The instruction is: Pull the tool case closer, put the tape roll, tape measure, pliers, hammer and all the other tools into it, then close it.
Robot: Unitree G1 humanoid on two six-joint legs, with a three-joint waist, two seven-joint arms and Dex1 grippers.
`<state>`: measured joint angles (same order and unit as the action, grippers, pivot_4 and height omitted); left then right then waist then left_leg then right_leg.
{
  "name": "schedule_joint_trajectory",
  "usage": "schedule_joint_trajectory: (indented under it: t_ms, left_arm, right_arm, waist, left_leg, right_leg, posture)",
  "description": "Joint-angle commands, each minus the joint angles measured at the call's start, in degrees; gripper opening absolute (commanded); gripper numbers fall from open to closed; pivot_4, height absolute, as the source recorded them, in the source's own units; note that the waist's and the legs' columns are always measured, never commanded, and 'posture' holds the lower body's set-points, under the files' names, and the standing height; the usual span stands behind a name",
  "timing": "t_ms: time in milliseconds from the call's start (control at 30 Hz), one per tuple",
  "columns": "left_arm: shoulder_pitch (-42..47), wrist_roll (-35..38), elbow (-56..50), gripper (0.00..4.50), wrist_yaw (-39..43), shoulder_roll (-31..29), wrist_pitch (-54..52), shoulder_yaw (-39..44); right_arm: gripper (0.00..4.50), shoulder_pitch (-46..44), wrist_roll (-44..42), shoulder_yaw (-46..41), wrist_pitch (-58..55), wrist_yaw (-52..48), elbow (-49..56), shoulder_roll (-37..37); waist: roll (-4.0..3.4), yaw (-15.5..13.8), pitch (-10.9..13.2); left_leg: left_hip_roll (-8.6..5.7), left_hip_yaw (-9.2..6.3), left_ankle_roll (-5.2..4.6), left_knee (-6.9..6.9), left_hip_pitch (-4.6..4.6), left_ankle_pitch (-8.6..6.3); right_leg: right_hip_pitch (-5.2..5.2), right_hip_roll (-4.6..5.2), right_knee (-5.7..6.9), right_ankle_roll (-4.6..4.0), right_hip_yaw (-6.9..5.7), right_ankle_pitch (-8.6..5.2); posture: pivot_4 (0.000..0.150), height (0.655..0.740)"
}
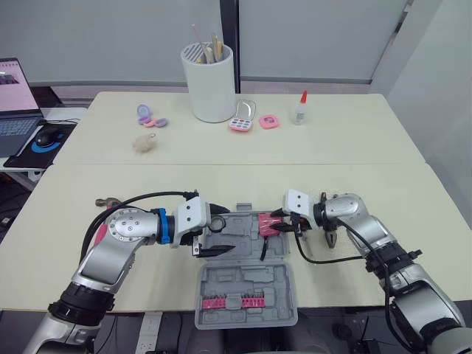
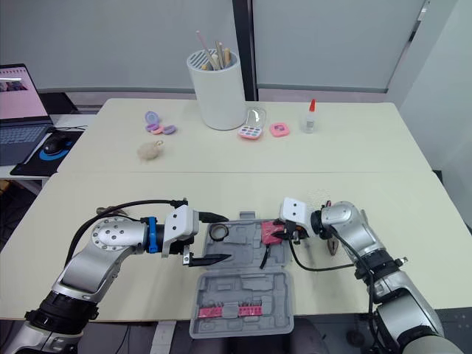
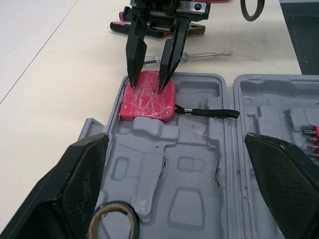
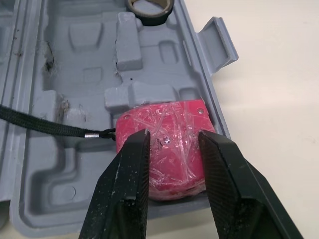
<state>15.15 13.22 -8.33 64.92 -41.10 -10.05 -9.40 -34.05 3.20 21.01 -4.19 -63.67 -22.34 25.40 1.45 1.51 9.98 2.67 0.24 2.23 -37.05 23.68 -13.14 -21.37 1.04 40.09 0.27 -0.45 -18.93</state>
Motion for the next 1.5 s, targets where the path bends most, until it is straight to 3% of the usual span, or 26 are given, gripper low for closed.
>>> schedule_joint_trajectory:
  t_ms: [33, 200, 333, 500, 733, 867, 1100, 1233, 1367, 1467, 1500]
  left_arm:
    - [0.8, 0.9, -1.2, 4.5, 0.4, -0.5, -0.6, 1.0]
    - [0.8, 1.2, -1.9, 4.5, 0.3, -0.8, -1.9, 1.4]
    - [0.5, 2.0, -2.0, 4.5, 0.2, -0.8, -2.9, 2.1]
    - [-0.9, 4.4, -0.3, 4.5, 0.1, -0.8, -2.7, 5.6]
    - [-6.5, 7.3, 5.3, 4.5, -2.6, -2.8, -0.7, 18.0]
    - [-13.1, 9.0, 9.7, 4.5, -5.6, -3.4, 1.0, 28.9]
    - [-25.3, 11.0, 16.5, 4.5, -6.9, -5.1, 1.8, 43.9]
    - [-33.5, 10.8, 24.2, 4.5, -6.4, -6.3, 2.4, 50.8]
    - [-36.9, 10.7, 28.7, 4.5, -4.7, -7.7, 2.7, 52.3]
    - [-37.7, 11.0, 29.7, 4.5, -4.3, -8.1, 2.4, 52.5]
    - [-37.7, 11.2, 29.5, 4.5, -4.4, -8.1, 2.2, 52.5]
  right_arm:
    - [1.64, 1.5, 1.2, 1.2, 0.2, 0.0, -3.2, -0.3]
    - [1.64, 1.6, 3.9, 3.7, -0.5, 0.5, -9.5, -1.2]
    - [1.64, 1.0, 3.5, 3.1, 1.6, 1.2, -12.2, -2.0]
    - [1.64, 1.0, -0.3, -1.0, 6.7, 2.8, -8.4, -3.4]
    - [1.64, 7.4, -7.0, -9.1, -3.1, 6.2, 16.5, -0.6]
    - [1.64, 15.1, -10.2, -17.7, -12.9, 9.2, 31.4, 6.4]
    - [1.64, 30.1, -12.8, -33.9, -22.2, 12.5, 41.3, 17.2]
    - [2.42, 42.2, -13.3, -44.5, -22.5, 9.8, 41.0, 22.9]
    - [3.34, 49.7, -14.0, -48.9, -21.4, 7.0, 40.3, 25.9]
    - [4.38, 54.4, -14.4, -51.1, -20.6, 5.3, 41.0, 26.7]
    - [4.47, 55.2, -14.5, -51.3, -20.4, 5.2, 41.5, 26.8]
  waist:
    - [0.0, 0.0, 0.0]
    - [0.05, 0.0, -0.1]
    - [0.06, 0.1, -0.1]
    - [0.08, 0.2, -0.1]
    - [0.02, 0.2, 0.0]
    - [0.03, -0.1, 0.0]
    - [0.06, -0.3, 0.0]
    - [0.11, -0.2, 0.0]
    - [0.15, -0.1, 0.0]
    - [0.2, -0.2, -0.1]
    - [0.2, -0.2, -0.1]
  left_leg:
    - [0.0, 0.0, 0.0, 0.0, -0.04, 0.0]
    - [0.01, 0.02, 0.0, 0.02, -0.22, 0.0]
    - [0.03, 0.0, -0.01, 0.17, -1.01, -0.01]
    - [0.04, 0.01, -0.01, 0.17, -1.22, -0.01]
    - [0.05, 0.05, 0.0, 0.16, -0.62, -0.01]
    - [-0.01, 0.07, 0.02, 0.19, -0.61, -0.03]
    - [-0.01, 0.06, 0.04, 0.25, -0.68, -0.05]
    - [-0.01, 0.14, 0.04, 0.38, -0.73, -0.05]
    - [0.04, 0.12, 0.03, 0.47, -0.87, -0.04]
    - [0.06, 0.11, 0.03, 0.47, -0.89, -0.04]
    - [0.05, 0.12, 0.03, 0.47, -0.88, -0.04]
  right_leg:
    - [0.03, -0.01, 0.0, 0.0, -0.01, 0.0]
    - [0.2, -0.01, -0.01, 0.0, 0.02, 0.0]
    - [1.02, -0.02, -0.14, 0.0, 0.0, -0.02]
    - [1.18, -0.02, -0.13, 0.0, 0.02, -0.02]
    - [0.58, 0.02, -0.09, -0.01, 0.05, -0.02]
    - [0.6, 0.15, -0.16, 0.0, 0.02, -0.02]
    - [0.67, 0.22, -0.23, 0.0, -0.02, -0.03]
    - [0.7, 0.22, -0.37, -0.02, 0.0, -0.05]
    - [0.83, 0.22, -0.51, 0.0, -0.05, -0.07]
    - [0.86, 0.21, -0.53, 0.03, -0.08, -0.18]
    - [0.87, 0.23, -0.57, 0.04, -0.07, -0.18]
  posture:
    - [0.15, 0.7376]
    - [0.15, 0.7376]
    - [0.15, 0.7376]
    - [0.15, 0.7376]
    - [0.15, 0.7376]
    - [0.15, 0.7376]
    - [0.15, 0.7376]
    - [0.15, 0.7376]
    - [0.15, 0.7376]
    - [0.15, 0.7376]
    - [0.15, 0.7376]
